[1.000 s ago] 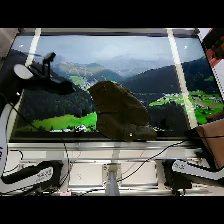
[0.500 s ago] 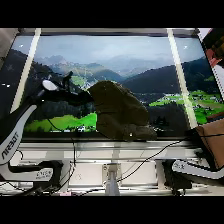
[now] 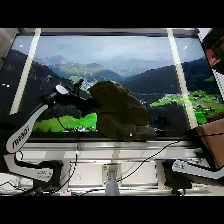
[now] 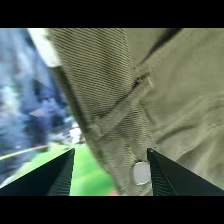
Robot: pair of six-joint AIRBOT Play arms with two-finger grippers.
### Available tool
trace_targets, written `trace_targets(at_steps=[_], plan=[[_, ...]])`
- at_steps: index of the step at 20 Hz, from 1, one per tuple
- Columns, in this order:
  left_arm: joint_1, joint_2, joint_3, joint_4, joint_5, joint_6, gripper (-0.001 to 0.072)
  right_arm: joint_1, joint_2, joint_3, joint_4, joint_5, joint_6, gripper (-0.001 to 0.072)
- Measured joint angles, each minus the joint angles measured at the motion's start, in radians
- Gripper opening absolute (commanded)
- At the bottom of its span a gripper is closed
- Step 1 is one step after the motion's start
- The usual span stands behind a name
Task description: Fold the clothes and pants, and hang the long-sleeved shirts on hangers.
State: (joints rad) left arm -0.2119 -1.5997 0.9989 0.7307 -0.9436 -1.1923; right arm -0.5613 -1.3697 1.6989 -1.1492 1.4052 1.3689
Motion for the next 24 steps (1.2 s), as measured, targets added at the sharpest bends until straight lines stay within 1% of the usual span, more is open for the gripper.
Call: trace_targets(at_steps=[1,2,4,5,8,12,15,17,19,21,24], plan=[[-0.010,-0.006,0.000,-0.007,-0.001,0.003,0.0478,0.000,0.000,-0.001,0.000,-0.001,0.000,0.0356],[-0.022,-0.014,0.000,-0.023,-0.003,0.010,0.0469,0.000,0.000,-0.001,0.001,-0.002,-0.001,0.0356],[-0.045,-0.032,-0.001,-0.064,0.000,0.041,0.0052,0.000,0.000,-0.002,0.001,-0.003,-0.001,0.0355],[-0.053,-0.037,-0.002,-0.088,-0.002,0.064,0.0038,0.000,0.000,-0.002,0.001,-0.011,-0.001,0.0355],[-0.060,-0.042,0.010,-0.164,-0.006,0.118,0.0037,0.000,-0.001,-0.002,0.003,-0.045,-0.001,0.0355],[-0.027,-0.003,0.074,-0.213,-0.057,0.145,0.0037,0.000,-0.002,-0.002,0.032,-0.080,-0.011,0.0345],[0.005,0.072,0.141,-0.224,-0.099,0.153,0.0037,0.000,-0.009,-0.026,0.050,-0.068,-0.090,0.0334],[0.024,0.129,0.179,-0.224,-0.106,0.156,0.0037,0.000,-0.011,-0.081,0.101,-0.050,-0.158,0.0335],[0.046,0.179,0.202,-0.198,-0.102,0.154,0.0037,0.001,-0.013,-0.175,0.184,-0.026,-0.225,0.0342],[0.068,0.209,0.214,-0.145,-0.090,0.133,0.0037,0.011,-0.013,-0.300,0.272,-0.006,-0.275,0.0466],[0.087,0.220,0.222,-0.040,-0.081,0.084,0.0037,0.070,-0.013,-0.503,0.370,-0.005,-0.333,0.0568]])
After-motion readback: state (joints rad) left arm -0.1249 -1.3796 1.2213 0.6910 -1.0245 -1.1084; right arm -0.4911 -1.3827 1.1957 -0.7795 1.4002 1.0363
